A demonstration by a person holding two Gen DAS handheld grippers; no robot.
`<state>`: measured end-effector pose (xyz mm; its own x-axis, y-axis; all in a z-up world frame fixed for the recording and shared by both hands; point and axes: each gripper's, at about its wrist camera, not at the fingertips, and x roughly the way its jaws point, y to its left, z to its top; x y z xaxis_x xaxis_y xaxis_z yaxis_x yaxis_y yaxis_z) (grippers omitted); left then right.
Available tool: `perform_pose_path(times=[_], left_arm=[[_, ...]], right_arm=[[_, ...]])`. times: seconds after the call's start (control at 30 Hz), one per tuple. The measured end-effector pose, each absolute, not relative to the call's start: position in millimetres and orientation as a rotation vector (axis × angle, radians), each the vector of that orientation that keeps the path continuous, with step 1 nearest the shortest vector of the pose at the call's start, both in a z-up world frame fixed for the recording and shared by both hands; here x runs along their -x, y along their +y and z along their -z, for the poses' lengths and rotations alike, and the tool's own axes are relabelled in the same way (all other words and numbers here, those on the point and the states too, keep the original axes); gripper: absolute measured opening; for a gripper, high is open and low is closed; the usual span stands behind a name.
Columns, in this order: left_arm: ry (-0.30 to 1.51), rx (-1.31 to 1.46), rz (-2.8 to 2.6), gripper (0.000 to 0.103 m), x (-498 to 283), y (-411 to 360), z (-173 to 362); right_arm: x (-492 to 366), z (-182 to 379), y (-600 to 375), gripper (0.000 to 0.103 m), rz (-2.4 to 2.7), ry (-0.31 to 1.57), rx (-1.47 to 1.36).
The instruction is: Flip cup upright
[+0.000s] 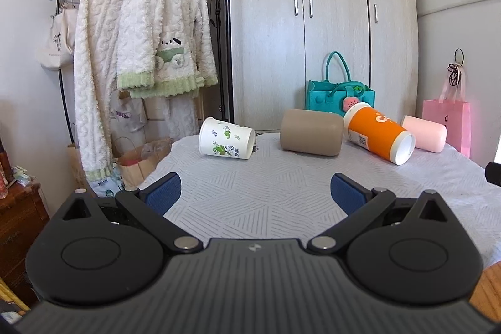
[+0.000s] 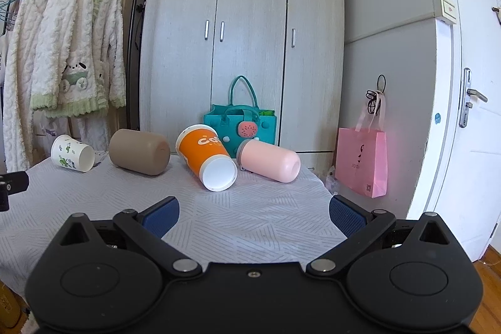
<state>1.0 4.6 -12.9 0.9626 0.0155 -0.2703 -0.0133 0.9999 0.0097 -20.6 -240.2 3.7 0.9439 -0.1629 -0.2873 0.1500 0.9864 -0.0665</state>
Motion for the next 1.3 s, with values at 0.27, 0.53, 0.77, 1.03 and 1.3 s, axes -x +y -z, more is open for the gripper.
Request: perform_pose_path(times=[0.27,0.53,0.77,1.03,1.3], left_arm=[[0.269,0.024,-0.011,0.103,0.1,8.5,17.5],[0.300,0.021,-0.018,0.103,-3.8,5.9,18.7],[0.266,0.081,0.042,0.103,4.8,9.4,12.9],[0.244,0.063,0.042,0.103,10.5,5.6,9.4],[0.240,0.030,0.040,0.103,12.3,1.5,9.1]], right_arm=[[17.5,-2.2,-240.4,0.103,0.169,0.309,0.040],[15.1,-0.8,-240.9,0.103,0.160,0.324,0.027],[16.6,1.1,-237.6,0.103,0.154,0.314,0.047],[17.7,0.1,-236.0,0.103,0.152,0.308,0.036],[21.9,0.2,-239.9,0.103,0.151,0.306,0.029]])
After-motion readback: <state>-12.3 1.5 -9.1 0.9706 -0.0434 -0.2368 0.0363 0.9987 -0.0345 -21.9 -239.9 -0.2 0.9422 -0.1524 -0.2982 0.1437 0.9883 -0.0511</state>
